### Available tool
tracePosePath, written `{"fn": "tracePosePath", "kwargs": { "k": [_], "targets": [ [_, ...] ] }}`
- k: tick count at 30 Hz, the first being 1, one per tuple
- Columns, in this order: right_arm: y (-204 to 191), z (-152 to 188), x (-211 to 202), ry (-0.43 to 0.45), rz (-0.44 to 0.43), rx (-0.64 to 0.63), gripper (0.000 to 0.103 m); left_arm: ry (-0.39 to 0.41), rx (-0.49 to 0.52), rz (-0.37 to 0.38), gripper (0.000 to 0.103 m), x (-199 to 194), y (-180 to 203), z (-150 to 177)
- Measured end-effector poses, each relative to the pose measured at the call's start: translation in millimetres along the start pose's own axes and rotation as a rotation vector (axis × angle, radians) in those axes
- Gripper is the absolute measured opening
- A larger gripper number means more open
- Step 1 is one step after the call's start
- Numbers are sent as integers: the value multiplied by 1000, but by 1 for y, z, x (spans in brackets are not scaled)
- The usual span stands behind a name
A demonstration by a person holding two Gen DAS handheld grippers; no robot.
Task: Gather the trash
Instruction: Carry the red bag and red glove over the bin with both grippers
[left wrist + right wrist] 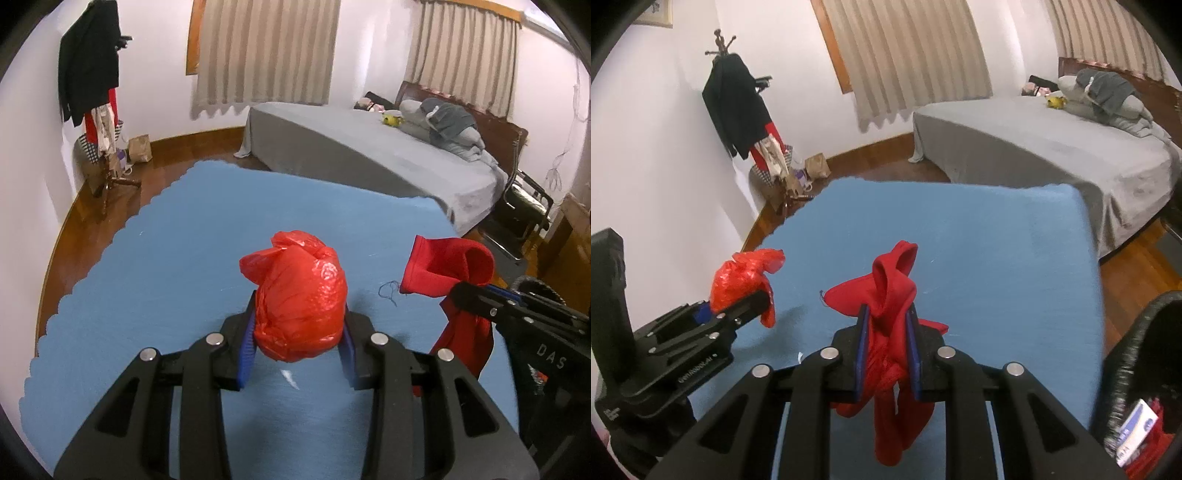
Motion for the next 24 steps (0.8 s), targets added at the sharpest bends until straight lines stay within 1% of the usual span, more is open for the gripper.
{"fn": "tracePosePath", "kwargs": {
  "k": [7, 16, 24],
  "targets": [
    [10, -5, -44, 42, 16, 11, 18, 37, 22, 21, 36, -29, 32, -7],
    [30, -7, -97, 100, 76, 33, 19, 93, 54, 64, 36, -70, 72, -11],
    [39, -3, -140, 148, 122, 33, 19, 133, 75, 101, 36, -101, 97, -10]
  ]
}}
Point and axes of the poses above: each gripper's, at about its wrist camera, not at the fingertips, and x roughly the way its jaws point, y to its right, z to its underside, the point moved 6 cm from there along x, roughly the way its jaws point, and after that the axes turned 1 degree about y, right-handed, at the moved point
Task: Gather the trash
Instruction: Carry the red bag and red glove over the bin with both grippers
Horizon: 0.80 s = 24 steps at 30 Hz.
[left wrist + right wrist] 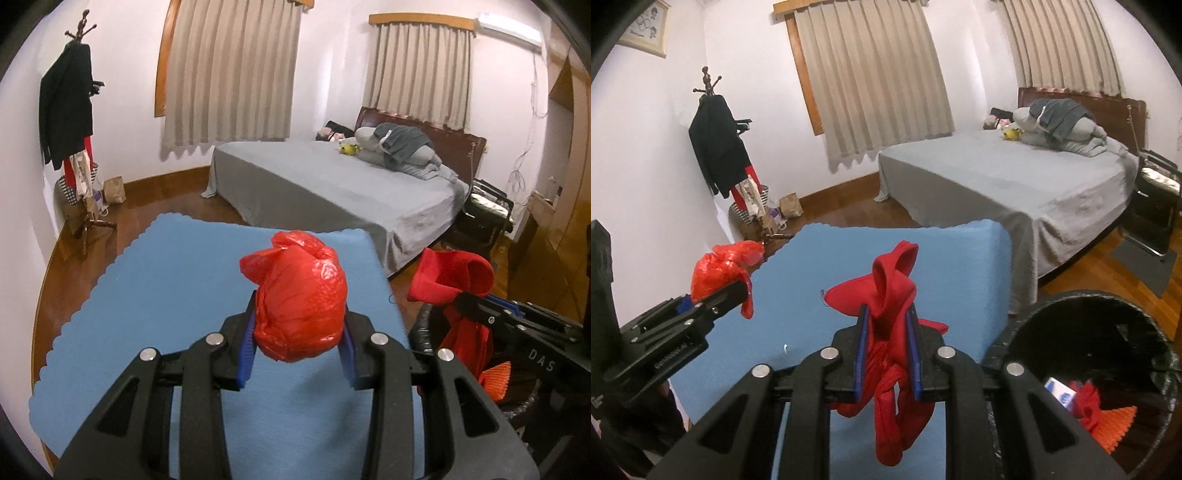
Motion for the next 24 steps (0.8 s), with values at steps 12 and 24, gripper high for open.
{"fn": "tracePosePath", "kwargs": {
  "k": [12, 24],
  "targets": [
    [19, -2, -48, 60, 29, 0, 18, 37, 37, 44, 36, -40, 43, 0],
    [56, 7, -80, 100, 75, 33, 18, 51, 91, 89, 36, -53, 81, -1]
  ]
}}
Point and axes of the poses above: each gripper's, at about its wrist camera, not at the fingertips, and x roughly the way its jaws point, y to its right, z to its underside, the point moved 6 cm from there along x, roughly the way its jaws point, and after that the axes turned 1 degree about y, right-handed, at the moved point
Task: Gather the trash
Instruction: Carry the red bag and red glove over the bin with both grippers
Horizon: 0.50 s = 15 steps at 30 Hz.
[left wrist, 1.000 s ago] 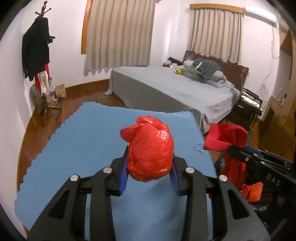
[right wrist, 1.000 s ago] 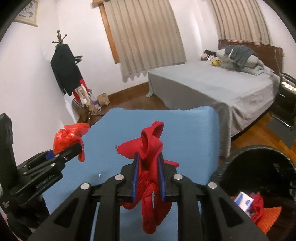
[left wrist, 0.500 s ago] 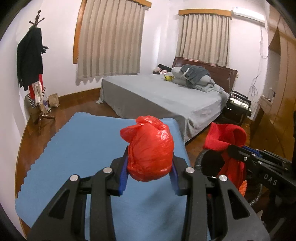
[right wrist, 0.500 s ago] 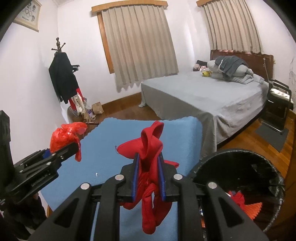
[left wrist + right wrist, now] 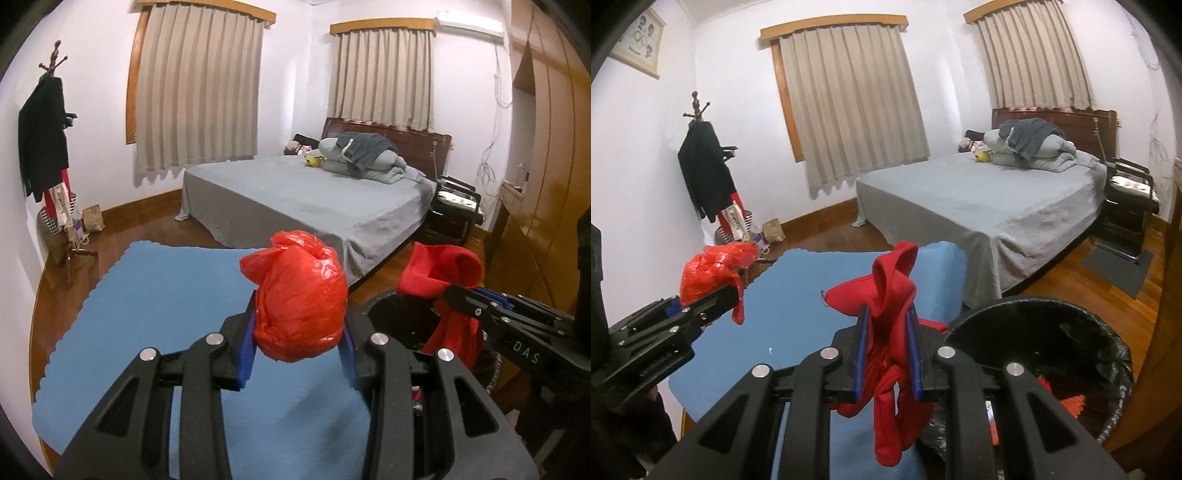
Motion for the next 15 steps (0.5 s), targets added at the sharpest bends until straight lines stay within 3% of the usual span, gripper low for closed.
{"fn": "tracePosePath", "kwargs": {
  "k": [15],
  "targets": [
    [73, 11, -12, 7, 127, 66, 18, -19, 62, 123, 36, 28, 67, 9]
  ]
}}
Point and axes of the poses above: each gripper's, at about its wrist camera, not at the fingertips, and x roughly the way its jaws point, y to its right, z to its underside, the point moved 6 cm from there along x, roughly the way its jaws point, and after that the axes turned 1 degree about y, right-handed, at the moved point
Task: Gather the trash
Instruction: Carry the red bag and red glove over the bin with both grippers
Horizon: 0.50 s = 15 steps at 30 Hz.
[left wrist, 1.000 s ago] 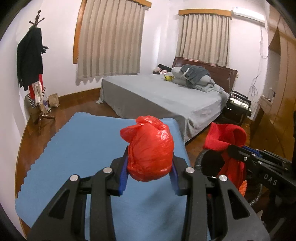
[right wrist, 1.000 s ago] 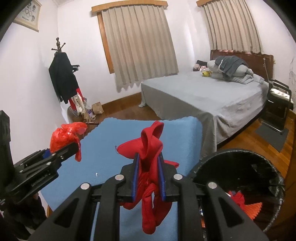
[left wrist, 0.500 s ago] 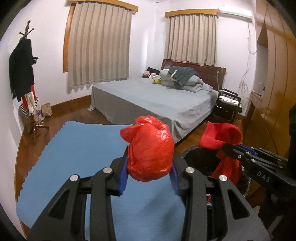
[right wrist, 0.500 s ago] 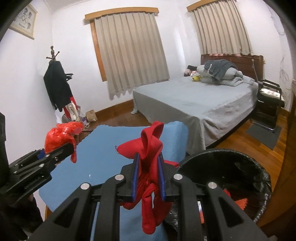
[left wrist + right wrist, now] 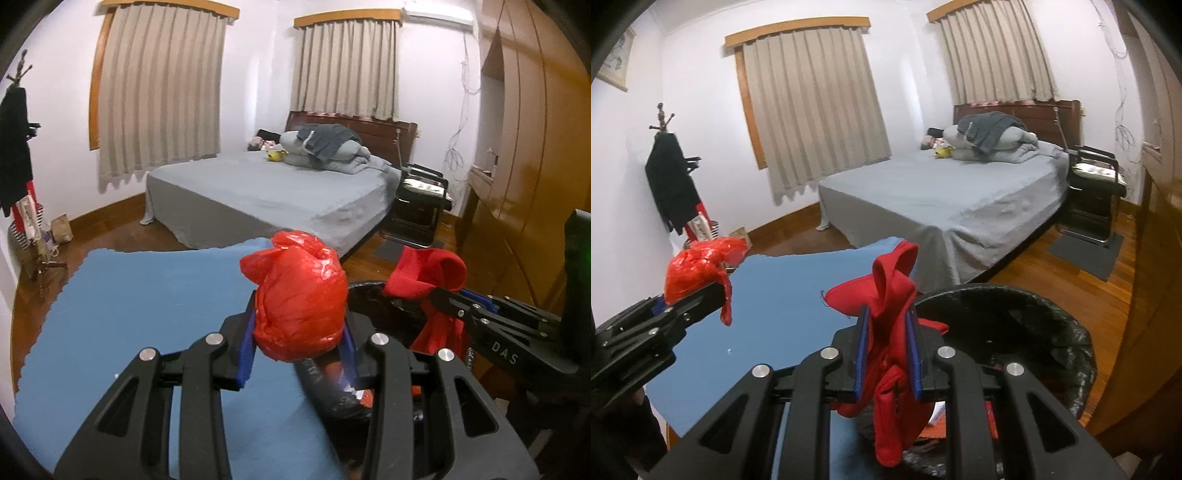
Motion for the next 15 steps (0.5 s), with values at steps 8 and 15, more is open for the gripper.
{"fn": "tracePosePath", "kwargs": {
  "k": [8, 15],
  "targets": [
    [36, -3, 12, -4, 46, 23, 18, -15, 10, 28, 37, 32, 16, -4],
    [61, 0, 20, -15, 86, 42, 18, -40, 28, 57, 37, 66, 35, -4]
  ]
}}
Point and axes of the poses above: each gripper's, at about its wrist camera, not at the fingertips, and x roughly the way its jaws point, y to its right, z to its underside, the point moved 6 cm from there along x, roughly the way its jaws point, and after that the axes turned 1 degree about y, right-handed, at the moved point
